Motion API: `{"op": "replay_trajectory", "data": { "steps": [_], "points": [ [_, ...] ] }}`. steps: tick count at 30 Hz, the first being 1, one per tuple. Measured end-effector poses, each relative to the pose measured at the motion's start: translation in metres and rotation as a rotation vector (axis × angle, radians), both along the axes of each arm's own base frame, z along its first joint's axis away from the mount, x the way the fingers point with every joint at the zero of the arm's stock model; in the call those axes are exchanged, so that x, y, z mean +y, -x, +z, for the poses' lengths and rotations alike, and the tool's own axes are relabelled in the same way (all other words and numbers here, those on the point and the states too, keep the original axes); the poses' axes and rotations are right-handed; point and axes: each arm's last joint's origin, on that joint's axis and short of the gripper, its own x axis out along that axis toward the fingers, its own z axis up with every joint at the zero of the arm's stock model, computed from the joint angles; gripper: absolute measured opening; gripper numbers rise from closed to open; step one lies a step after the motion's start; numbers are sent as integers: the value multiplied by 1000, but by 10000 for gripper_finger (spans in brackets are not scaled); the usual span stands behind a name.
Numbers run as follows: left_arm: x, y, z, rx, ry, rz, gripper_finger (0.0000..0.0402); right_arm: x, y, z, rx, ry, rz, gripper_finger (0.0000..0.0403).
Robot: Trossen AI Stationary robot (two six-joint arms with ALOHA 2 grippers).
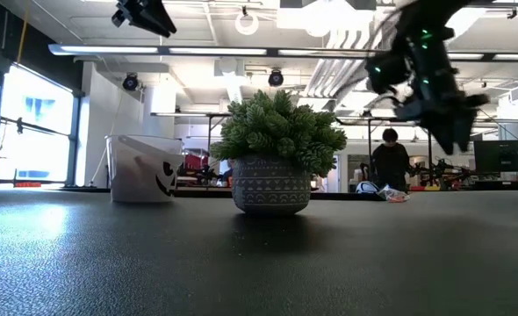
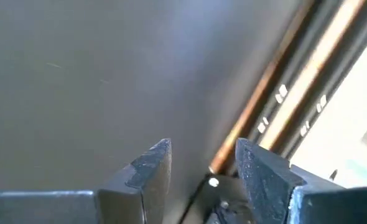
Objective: Organize candy in baskets
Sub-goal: Adjust the green bucket on the table
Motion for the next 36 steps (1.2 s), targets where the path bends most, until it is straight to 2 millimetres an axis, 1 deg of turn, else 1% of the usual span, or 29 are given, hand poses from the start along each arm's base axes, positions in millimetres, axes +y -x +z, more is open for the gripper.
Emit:
{"op": "replay_trajectory", "data": {
  "steps": [2,5,7,10,16,23,31,36],
  "points": [
    [0,0,1,-10,-6,0,113,0,16,-8,13,-17,-55,176],
    [1,-1,3,-29,-11,2,113,-2,33,-24,-1,-65,-138,176],
    [1,-1,3,-36,-8,5,113,-5,40,-34,-39,-100,-163,176],
    [1,-1,3,-47,3,13,113,-10,43,-46,-103,-96,-192,176],
    [1,-1,3,-64,20,23,113,-24,44,-52,-254,-59,-234,176],
    [1,-1,3,-67,24,25,113,-39,43,-51,-378,12,-284,176],
    [1,-1,3,-67,24,26,113,-50,36,-49,-503,73,-311,176],
    [1,-1,3,-67,24,26,113,-59,27,-54,-599,66,-333,176]
  ]
}}
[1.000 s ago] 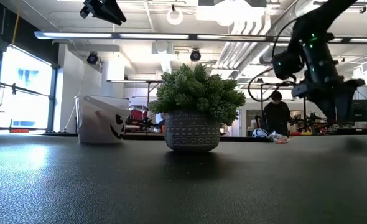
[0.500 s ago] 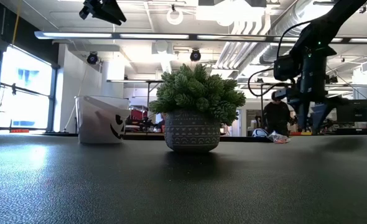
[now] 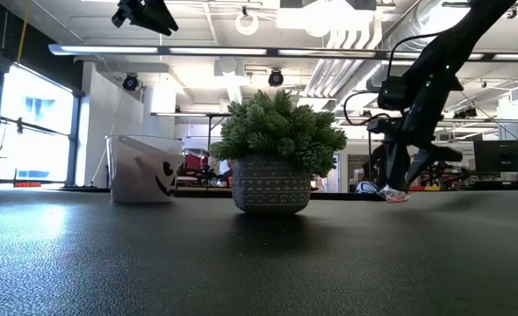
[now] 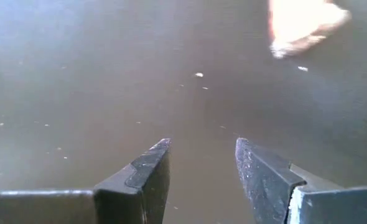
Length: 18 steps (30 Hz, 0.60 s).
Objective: Organize candy in baskets
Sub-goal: Adjust the green bucket on the table
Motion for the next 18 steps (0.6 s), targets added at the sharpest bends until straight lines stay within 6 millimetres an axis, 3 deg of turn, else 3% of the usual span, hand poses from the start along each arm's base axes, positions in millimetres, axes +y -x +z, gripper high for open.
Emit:
{"op": "replay_trajectory", "data": {
  "steps": [13,18],
  "points": [
    [0,0,0,2,1,-1,113,-18,-32,-44,-74,-22,97,176],
    [0,0,0,1,1,0,113,-22,-36,-47,-100,5,115,176]
  ]
}}
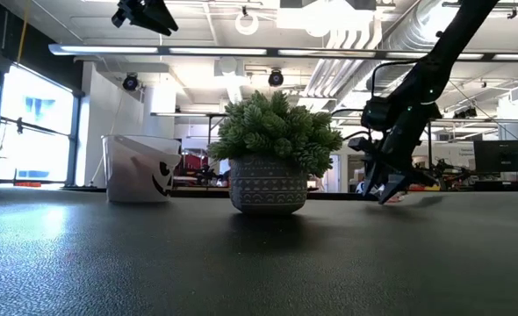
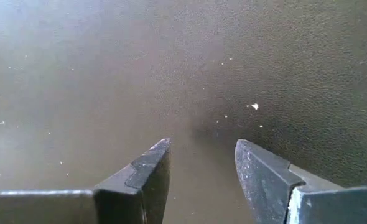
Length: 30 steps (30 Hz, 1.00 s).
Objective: Organize candy in baskets
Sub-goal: Adjust the green bucket on the table
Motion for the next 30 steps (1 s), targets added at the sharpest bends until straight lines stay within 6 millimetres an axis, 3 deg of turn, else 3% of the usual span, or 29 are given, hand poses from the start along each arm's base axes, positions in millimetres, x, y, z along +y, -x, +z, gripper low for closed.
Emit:
{"op": "replay_trajectory", "data": {
  "steps": [14,22,26,30],
  "points": [
    [0,0,0,0,0,0,113,-28,6,21,-33,106,-39,176],
    [0,0,-1,7,11,2,113,-18,5,18,8,7,-42,176],
    [0,0,-1,15,6,-1,113,-8,-6,18,13,-21,-20,176],
    [0,0,-1,39,-17,-16,113,-5,-31,34,-31,35,67,176]
  ]
}}
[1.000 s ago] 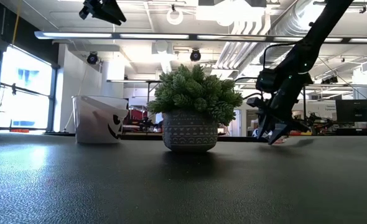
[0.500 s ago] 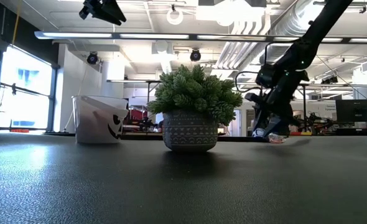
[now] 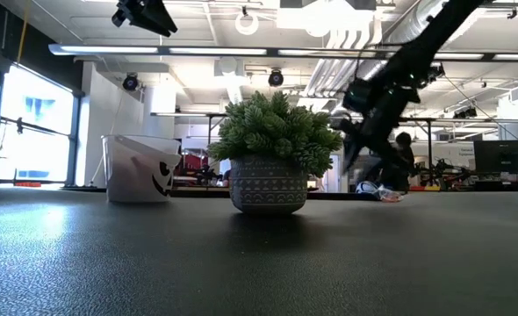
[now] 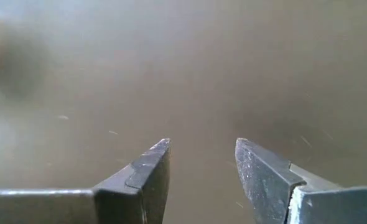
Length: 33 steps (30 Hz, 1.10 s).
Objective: Organize candy in baskets
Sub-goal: Adjust the green bucket on the table
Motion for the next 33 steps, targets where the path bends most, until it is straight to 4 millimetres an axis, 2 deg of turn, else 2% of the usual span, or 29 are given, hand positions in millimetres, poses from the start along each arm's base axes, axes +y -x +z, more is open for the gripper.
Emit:
{"op": "replay_trajectory", "data": {
  "steps": [4,9,14,18,24,33],
  "points": [
    [0,0,0,19,-19,-12,113,-6,-16,27,57,130,4,176],
    [0,0,0,28,-28,-18,113,-19,-13,63,214,170,-45,176],
    [0,0,0,37,-36,-23,113,-23,-10,98,261,167,-14,176],
    [0,0,-1,40,-27,-21,113,-22,-6,108,282,134,15,176],
    [-1,1,-2,52,-17,-20,113,-29,-2,121,277,194,43,176],
    [-1,1,-2,47,-12,-17,113,-50,32,135,450,272,-15,176]
  ]
}}
